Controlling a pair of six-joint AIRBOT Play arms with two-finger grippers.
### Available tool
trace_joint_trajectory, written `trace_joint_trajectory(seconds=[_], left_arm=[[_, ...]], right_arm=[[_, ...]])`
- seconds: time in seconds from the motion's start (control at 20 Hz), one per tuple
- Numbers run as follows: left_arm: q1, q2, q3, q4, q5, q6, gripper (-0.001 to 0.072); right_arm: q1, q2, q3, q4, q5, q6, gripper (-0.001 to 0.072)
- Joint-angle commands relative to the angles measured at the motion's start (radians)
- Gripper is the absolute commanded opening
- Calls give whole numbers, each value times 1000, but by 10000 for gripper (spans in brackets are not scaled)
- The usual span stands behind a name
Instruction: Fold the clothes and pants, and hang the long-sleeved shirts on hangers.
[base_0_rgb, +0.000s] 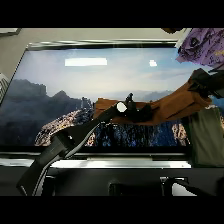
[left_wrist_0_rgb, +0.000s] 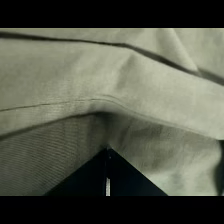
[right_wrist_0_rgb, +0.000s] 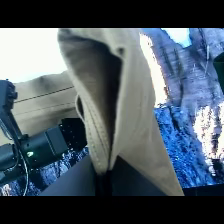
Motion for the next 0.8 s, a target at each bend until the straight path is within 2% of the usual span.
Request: trace_joint_trajectory(seconds=[0.0, 0.1, 0.25, 0.45, 0.6, 0.75], left_arm=[[21, -6, 22, -7, -40, -6, 12], [79, 37, 22, 77, -113, -6, 11], [211, 161, 21, 289, -285, -6, 11], [431, 374, 21, 559, -502, -5, 13], [596, 511, 21, 668, -632, 0, 14], [736, 608, 21, 689, -702, 48, 15]], right_arm=[[1, 1, 7, 0, -15, 17, 26], [3, 1, 7, 9, -37, 27, 26], [13, 1, 7, 84, -59, 67, 26], [190, -6, 7, 29, -93, 180, 26], [365, -32, 7, -26, -165, 304, 26], [531, -93, 7, -30, -255, 414, 26]])
